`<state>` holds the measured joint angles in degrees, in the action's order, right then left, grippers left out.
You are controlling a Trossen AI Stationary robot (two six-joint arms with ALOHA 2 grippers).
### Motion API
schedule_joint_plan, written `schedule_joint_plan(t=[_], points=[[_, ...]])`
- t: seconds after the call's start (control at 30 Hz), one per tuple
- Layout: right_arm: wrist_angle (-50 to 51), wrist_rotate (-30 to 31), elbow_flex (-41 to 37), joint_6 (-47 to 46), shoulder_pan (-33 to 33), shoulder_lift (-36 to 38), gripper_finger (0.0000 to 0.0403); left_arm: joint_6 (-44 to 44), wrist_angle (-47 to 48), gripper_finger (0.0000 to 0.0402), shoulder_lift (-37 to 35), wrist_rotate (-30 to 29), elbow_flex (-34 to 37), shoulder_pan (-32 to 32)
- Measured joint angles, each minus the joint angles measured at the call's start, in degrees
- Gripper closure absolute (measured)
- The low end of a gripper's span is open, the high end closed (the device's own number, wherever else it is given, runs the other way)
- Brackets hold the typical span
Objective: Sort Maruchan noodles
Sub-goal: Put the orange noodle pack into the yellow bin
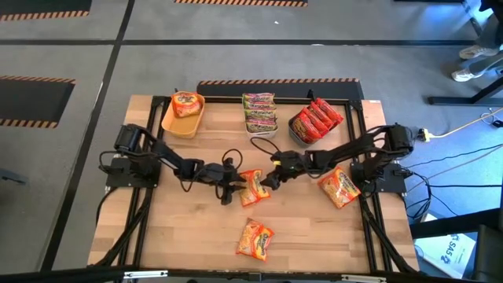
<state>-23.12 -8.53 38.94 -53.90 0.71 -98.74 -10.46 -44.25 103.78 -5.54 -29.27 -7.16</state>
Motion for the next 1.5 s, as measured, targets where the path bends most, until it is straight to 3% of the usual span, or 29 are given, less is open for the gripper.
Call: schedule_joint_plan(t=[0.37,0.67,1.13,1.5], points=[[-11.1,-2.9,1.2,-5.7,0.4,-8.4,0.0084,0.5,0.4,0.0273,0.4,-0.9,-0.3,0.0],[-11.2,-3.9,5.3,-3.9,0.4,-11.5,0.0084,0.5,0.3,0.0273,0.5,-1.0,-0.2,0.0],[-10.4,-3.6,5.5,-3.1,0.4,-11.6,0.0086,0.5,0.0,0.0273,0.5,-1.0,-0.2,0.0],[-10.0,-3.7,5.4,-1.6,0.4,-11.7,0.0188,0.5,0.0,0.0273,0.6,-1.0,-0.2,0.0]])
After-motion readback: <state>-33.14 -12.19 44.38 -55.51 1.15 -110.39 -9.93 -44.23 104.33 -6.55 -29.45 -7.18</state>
